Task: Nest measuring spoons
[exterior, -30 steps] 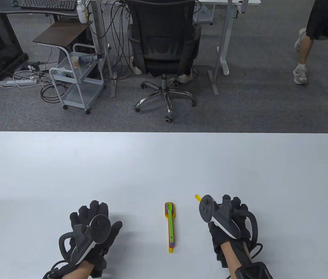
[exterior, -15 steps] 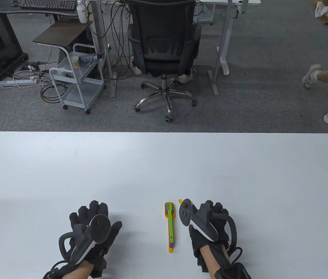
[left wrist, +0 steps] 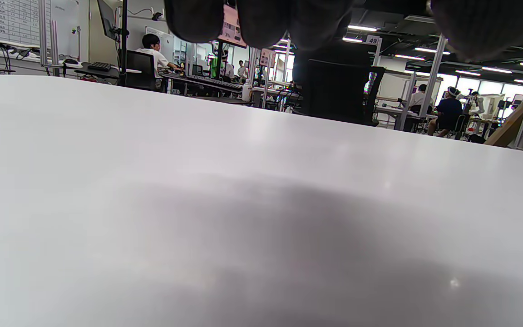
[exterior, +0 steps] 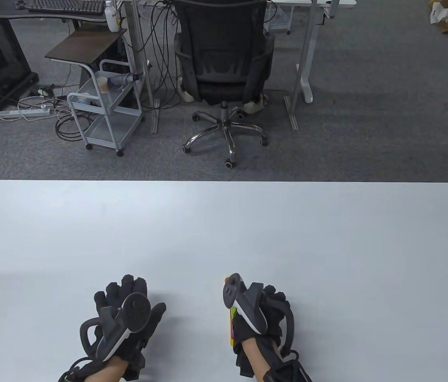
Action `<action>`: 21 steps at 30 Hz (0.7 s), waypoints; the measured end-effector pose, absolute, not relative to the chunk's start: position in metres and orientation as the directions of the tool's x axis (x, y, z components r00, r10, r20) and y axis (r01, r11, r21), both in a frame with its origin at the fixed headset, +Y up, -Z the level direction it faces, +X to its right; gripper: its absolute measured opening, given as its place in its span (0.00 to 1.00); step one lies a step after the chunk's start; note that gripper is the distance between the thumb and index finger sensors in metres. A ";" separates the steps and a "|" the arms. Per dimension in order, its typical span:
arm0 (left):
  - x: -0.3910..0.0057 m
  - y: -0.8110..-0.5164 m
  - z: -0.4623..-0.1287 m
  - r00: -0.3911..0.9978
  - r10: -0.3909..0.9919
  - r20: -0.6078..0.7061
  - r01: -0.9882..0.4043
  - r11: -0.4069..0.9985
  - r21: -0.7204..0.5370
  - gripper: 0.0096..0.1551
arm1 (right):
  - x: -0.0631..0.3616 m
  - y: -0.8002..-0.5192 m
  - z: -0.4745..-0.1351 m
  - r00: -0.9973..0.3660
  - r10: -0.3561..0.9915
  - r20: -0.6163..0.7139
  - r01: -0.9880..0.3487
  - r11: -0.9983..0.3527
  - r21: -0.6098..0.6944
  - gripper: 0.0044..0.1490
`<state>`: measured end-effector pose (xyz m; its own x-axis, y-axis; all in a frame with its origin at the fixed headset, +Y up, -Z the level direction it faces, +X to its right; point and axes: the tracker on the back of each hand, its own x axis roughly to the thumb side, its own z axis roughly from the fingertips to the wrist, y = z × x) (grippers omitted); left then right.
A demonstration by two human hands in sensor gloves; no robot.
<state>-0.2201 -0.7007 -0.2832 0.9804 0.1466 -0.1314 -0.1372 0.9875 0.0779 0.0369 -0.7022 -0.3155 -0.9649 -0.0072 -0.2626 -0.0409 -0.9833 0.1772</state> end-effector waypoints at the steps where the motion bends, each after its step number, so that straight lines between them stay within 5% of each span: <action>1: -0.220 -0.701 -0.283 0.981 0.146 -0.131 -0.137 0.988 0.077 0.51 | 0.035 -0.704 -0.316 -0.963 -0.009 -0.268 -0.042 -0.982 0.182 0.28; 21: -0.221 -0.702 -0.284 0.980 0.149 -0.134 -0.141 0.988 0.071 0.51 | 0.015 -0.723 -0.325 -0.917 0.012 -0.399 -0.122 -0.960 0.253 0.28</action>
<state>-0.2206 -0.7018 -0.2839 0.9797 0.1491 -0.1338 -0.1406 0.9875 0.0709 0.0153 -0.7229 -0.3247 -0.9170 0.0120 -0.3987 -0.1223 -0.9598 0.2525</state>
